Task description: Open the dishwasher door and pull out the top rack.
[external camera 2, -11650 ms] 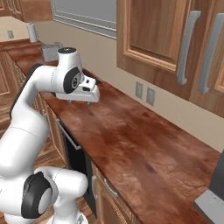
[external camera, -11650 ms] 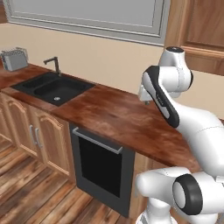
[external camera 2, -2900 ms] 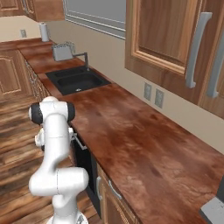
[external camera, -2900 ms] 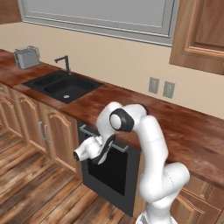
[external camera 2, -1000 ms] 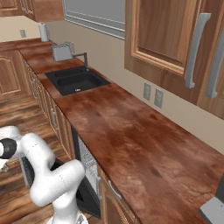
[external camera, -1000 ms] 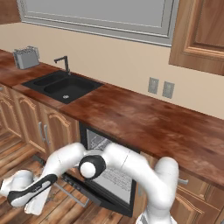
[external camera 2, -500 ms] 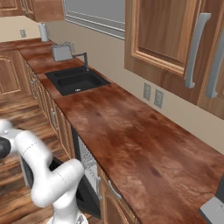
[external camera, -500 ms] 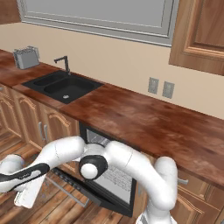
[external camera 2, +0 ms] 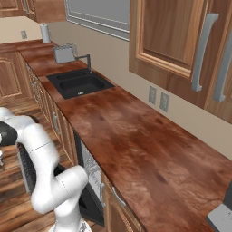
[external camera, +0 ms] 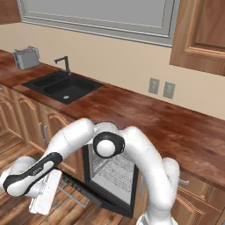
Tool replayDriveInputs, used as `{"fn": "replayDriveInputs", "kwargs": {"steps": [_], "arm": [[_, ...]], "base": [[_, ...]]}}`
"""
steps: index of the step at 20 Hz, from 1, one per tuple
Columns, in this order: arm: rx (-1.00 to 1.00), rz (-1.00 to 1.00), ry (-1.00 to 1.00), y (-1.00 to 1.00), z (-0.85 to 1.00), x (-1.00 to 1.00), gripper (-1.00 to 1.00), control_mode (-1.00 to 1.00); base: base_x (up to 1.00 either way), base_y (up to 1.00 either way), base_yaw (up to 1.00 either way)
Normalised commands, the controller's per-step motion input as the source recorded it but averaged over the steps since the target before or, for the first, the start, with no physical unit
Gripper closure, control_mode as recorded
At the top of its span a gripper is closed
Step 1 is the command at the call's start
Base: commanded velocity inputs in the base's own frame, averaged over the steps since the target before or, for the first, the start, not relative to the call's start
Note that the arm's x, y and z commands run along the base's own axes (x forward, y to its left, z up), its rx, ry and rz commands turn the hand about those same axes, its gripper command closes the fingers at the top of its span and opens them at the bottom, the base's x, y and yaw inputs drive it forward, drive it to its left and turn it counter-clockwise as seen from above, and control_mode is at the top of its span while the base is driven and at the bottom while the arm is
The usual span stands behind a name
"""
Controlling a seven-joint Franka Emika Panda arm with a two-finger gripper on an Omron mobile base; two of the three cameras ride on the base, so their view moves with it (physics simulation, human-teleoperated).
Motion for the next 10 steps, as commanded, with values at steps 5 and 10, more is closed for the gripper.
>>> {"fn": "replayDriveInputs", "kwargs": {"steps": [5,10], "arm": [[0.29,0.0,0.07,-1.0,0.94,-0.04,-1.0,-1.0],[0.34,0.0,0.19,-1.0,0.82,0.04,-1.0,-1.0]], "base": [[0.0,0.0,0.0],[0.0,0.0,0.0]]}}
